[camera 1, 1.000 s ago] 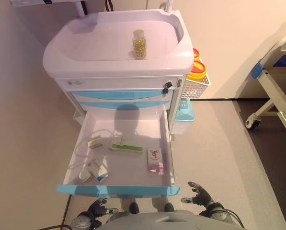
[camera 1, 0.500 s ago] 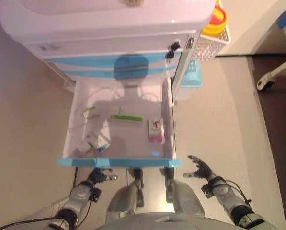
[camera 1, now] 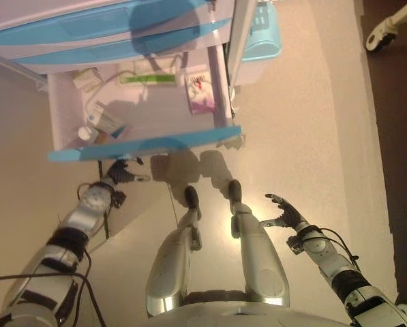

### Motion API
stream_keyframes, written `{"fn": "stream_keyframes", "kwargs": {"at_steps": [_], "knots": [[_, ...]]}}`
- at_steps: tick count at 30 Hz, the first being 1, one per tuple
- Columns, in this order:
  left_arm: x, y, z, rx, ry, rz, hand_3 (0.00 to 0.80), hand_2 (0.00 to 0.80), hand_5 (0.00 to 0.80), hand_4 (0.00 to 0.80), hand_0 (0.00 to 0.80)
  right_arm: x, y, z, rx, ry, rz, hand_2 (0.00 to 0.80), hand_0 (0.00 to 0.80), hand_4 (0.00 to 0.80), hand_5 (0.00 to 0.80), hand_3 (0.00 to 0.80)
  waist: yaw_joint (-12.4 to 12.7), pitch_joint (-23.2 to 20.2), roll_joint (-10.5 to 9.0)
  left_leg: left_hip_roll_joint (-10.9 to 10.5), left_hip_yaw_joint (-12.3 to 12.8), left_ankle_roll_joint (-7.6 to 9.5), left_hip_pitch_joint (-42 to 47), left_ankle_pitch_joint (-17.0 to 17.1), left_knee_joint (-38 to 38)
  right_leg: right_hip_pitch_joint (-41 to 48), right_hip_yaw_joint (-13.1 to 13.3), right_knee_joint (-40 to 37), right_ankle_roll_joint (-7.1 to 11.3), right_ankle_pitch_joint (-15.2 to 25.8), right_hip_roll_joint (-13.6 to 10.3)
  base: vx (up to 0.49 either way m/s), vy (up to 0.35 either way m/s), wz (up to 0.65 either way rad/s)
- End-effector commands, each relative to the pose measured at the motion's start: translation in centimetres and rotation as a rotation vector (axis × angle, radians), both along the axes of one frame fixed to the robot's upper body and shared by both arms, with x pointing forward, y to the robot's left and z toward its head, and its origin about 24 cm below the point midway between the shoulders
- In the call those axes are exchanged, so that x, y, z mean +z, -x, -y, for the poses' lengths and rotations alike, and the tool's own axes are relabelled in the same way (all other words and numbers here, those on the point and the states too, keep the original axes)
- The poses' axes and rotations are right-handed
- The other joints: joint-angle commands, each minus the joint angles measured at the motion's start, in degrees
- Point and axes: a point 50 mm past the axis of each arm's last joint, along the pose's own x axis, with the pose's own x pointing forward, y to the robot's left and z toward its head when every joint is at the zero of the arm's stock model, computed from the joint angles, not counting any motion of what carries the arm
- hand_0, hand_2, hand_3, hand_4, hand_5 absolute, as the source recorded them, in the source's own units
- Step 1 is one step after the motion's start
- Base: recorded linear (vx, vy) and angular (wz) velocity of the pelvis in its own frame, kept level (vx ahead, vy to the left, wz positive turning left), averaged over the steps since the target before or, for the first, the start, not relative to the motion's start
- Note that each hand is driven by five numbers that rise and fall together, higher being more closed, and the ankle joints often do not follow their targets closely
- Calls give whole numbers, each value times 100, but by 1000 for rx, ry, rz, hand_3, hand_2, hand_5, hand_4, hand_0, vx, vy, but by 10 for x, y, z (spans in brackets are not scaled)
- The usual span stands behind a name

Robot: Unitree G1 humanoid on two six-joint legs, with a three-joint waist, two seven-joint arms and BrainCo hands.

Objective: Open the drawer and pick up the medicine

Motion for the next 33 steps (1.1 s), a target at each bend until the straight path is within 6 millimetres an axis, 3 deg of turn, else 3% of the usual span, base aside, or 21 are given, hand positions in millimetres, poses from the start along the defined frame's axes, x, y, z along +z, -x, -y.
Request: {"fn": "stream_keyframes", "kwargs": {"at_steps": [1,7,10,17,22,26,31,32,33], "knots": [[89,-25,-38,138,-15,200,0,0,0,0,0,2,7,-3,14,-14,21,0,0,0,0,0,-323,-108,-203,-164,-98,234,-712,-751,1295,-222,-81,38,199,159,112,7,39,-18],[163,-23,-91,418,-98,299,0,0,0,0,0,-4,14,-10,15,-26,14,0,0,0,0,0,-526,-104,-419,-131,2,278,-978,-943,1606,-398,109,-2,255,261,158,17,10,-20],[189,-17,-104,520,-47,401,0,0,0,0,0,-9,18,-16,14,-51,3,0,0,0,0,0,-548,-104,-500,-132,-34,275,-1011,-971,1607,-378,171,-66,279,293,193,23,-30,-16],[199,-17,-103,565,16,505,0,0,0,0,0,-12,18,-26,7,-83,9,0,0,0,0,0,-495,-104,-506,-127,-149,240,-900,-770,1107,-304,247,-187,300,286,294,3,-36,-5],[187,-21,-95,505,44,473,0,0,0,0,0,-6,11,-28,2,-91,41,0,0,0,0,0,-433,-112,-453,-108,-172,178,-728,-630,733,-171,168,-314,305,253,297,-38,-26,4],[158,-28,-81,382,151,408,0,0,0,0,0,-4,8,-30,11,-94,53,0,0,0,0,0,-358,-181,-395,-146,-182,150,-550,-649,659,25,64,-381,295,179,247,-32,-49,12],[101,-25,-51,160,473,356,0,0,0,0,0,-6,9,-28,-6,-94,46,0,0,0,0,0,-176,-356,-266,-225,-294,102,-241,-718,644,417,-133,-488,242,62,156,-16,-50,13],[101,-25,-51,160,473,356,0,0,0,0,0,-6,9,-28,-6,-94,46,0,0,0,0,0,-176,-361,-265,-225,-294,102,-246,-717,643,412,-133,-489,242,64,156,3,-87,14],[55,-12,-36,115,584,298,0,0,0,0,0,-9,13,-25,-26,-102,33,0,0,0,0,0,-54,-492,-215,-250,-431,62,-34,-760,646,737,-280,-550,194,-25,109,3,-109,18]]}}
